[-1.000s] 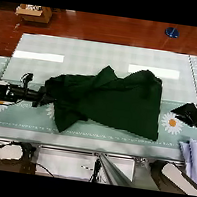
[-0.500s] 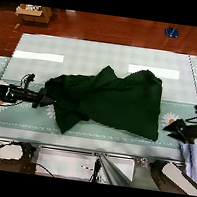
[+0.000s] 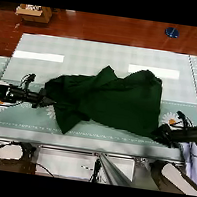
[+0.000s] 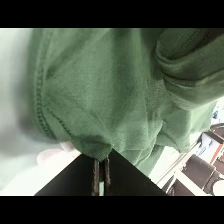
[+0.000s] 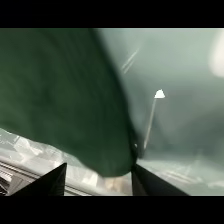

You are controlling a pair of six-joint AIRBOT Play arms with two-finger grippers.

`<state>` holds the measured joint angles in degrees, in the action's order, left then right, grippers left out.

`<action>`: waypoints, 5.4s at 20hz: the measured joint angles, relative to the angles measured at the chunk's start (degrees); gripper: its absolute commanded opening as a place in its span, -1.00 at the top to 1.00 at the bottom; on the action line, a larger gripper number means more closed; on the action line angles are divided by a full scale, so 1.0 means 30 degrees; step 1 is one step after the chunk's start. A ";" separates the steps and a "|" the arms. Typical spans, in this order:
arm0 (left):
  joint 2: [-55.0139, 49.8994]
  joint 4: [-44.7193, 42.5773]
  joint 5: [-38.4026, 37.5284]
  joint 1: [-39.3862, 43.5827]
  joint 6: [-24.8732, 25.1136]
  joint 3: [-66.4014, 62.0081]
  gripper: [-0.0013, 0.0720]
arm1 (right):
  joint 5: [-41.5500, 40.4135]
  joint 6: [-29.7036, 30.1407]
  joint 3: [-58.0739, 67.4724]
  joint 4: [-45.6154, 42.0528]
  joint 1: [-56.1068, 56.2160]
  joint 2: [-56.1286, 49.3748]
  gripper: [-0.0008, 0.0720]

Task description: Fold the shirts.

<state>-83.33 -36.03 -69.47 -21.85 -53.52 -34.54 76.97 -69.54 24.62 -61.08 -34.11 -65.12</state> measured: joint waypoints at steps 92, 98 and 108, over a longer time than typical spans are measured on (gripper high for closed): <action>-0.4714 -0.1231 1.6276 0.8269 -0.0656 -1.5424 0.90 | -1.0703 -0.2827 2.0006 -0.3432 0.7723 -0.9653 0.88; -0.4801 -0.1749 1.4316 0.8014 -0.0656 -1.5438 0.90 | -0.9959 -0.3650 1.9999 -0.4000 0.8014 -0.9741 0.88; -0.4313 -0.6980 0.1763 0.5413 -0.4313 -1.6232 0.90 | -0.3577 -0.4022 1.9985 -0.4437 0.8072 -0.9420 0.88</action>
<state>-96.27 -56.97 -64.18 -5.61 -66.46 -83.24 66.24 -81.60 84.58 -74.39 -9.89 -93.38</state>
